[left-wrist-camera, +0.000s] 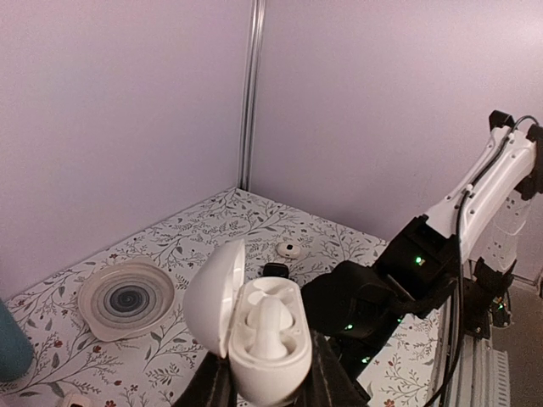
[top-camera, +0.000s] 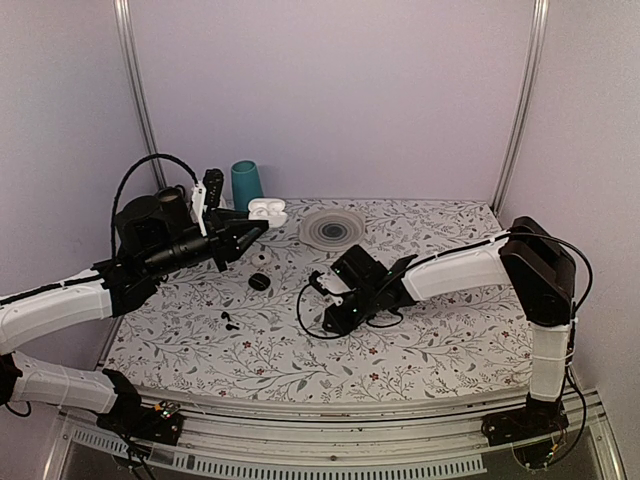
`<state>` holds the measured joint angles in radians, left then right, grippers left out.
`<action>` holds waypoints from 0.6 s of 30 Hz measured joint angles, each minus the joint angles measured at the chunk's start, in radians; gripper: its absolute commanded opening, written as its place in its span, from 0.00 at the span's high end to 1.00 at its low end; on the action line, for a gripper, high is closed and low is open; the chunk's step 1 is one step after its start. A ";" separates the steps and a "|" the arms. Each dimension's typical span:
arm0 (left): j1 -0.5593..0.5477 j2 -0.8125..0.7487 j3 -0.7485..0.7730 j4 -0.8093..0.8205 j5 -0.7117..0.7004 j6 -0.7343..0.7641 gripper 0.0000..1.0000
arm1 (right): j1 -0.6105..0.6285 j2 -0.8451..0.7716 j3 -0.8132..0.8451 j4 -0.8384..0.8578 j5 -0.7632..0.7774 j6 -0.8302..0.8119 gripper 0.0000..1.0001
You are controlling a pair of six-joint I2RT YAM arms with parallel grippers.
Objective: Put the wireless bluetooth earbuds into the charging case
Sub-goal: Pick up the right earbud from the center of the board.
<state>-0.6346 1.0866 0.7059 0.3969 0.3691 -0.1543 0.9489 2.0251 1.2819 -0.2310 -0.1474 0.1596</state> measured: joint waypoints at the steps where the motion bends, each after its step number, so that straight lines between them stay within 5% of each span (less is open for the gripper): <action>1: 0.000 0.000 0.000 0.000 0.000 0.000 1.00 | -0.002 0.000 0.000 -0.001 0.000 0.000 0.83; 18: 0.000 0.000 0.000 -0.014 0.000 0.000 1.00 | -0.007 0.010 0.000 -0.001 0.012 0.000 0.84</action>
<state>-0.6346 1.0866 0.7059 0.3832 0.3695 -0.1539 0.9417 2.0346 1.2819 -0.2321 -0.1356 0.1596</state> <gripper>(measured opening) 0.232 0.153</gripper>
